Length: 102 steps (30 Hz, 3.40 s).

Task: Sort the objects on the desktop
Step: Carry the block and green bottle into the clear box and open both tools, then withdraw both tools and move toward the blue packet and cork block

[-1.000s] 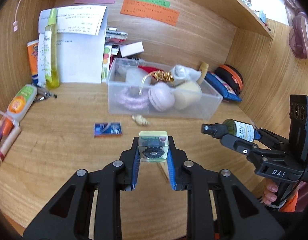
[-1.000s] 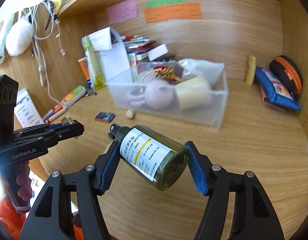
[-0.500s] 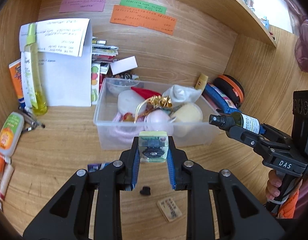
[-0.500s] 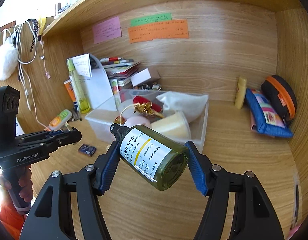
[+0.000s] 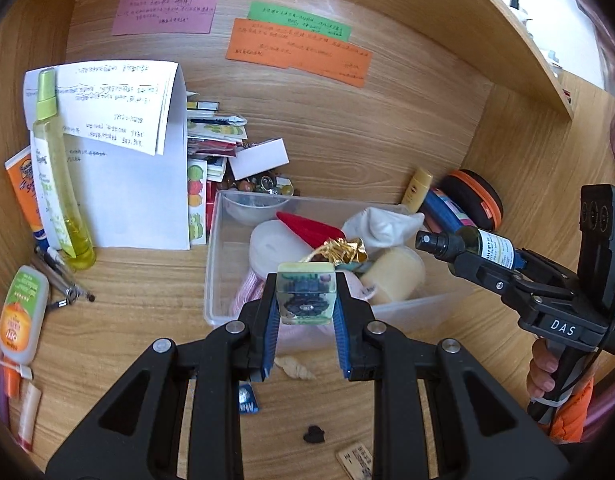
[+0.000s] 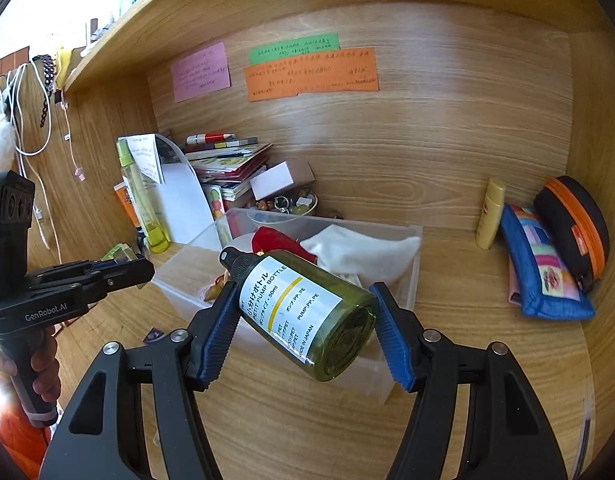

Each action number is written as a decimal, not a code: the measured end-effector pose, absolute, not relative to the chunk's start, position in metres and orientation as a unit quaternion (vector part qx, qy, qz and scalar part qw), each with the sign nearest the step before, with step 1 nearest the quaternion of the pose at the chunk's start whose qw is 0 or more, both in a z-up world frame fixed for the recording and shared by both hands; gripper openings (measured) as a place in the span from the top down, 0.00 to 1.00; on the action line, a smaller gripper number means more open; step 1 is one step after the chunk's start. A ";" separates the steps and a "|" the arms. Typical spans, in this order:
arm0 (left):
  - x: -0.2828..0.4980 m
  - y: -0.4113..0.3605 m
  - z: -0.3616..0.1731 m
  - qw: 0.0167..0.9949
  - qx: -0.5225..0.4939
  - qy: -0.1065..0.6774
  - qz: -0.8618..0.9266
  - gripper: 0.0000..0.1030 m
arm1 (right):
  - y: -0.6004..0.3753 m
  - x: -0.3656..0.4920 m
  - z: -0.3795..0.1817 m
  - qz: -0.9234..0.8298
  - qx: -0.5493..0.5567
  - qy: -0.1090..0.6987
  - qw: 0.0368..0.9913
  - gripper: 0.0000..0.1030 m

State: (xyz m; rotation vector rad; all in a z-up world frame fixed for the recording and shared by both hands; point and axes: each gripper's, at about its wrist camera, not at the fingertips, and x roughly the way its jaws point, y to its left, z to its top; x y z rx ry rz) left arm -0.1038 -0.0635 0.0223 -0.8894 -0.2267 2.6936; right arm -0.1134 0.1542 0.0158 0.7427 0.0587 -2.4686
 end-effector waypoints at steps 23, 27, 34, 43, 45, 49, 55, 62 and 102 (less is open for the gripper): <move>-0.151 -0.066 -0.012 0.170 -0.338 -0.074 0.923 0.77 | 0.087 -0.170 -0.011 -0.894 0.342 0.064 0.280 0.40; -0.151 -0.067 -0.012 0.166 -0.335 -0.072 0.925 0.77 | 0.079 -0.175 -0.018 -0.894 0.348 0.077 0.273 0.40; -0.149 -0.066 -0.010 0.160 -0.336 -0.067 0.926 0.71 | 0.076 -0.171 -0.018 -0.899 0.336 0.103 0.261 0.38; -0.131 -0.069 0.003 0.150 -0.317 -0.064 0.934 0.47 | 0.088 -0.158 0.002 -0.912 0.308 0.085 0.257 0.26; -0.125 -0.070 0.006 0.145 -0.312 -0.060 0.937 0.45 | 0.091 -0.151 0.006 -0.915 0.301 0.081 0.257 0.21; -0.112 -0.073 0.010 0.128 -0.301 -0.056 0.943 0.33 | 0.096 -0.138 0.012 -0.917 0.290 0.080 0.262 0.21; -0.093 -0.084 0.009 0.102 -0.303 -0.057 0.946 0.27 | 0.101 -0.111 0.013 -0.916 0.282 0.079 0.274 0.20; -0.070 -0.091 -0.009 0.070 -0.325 -0.056 0.941 0.21 | 0.103 -0.078 -0.004 -0.905 0.294 0.081 0.296 0.20; -0.092 -0.087 -0.073 0.016 -0.439 -0.021 0.898 0.27 | 0.089 -0.023 -0.076 -0.862 0.362 0.104 0.340 0.79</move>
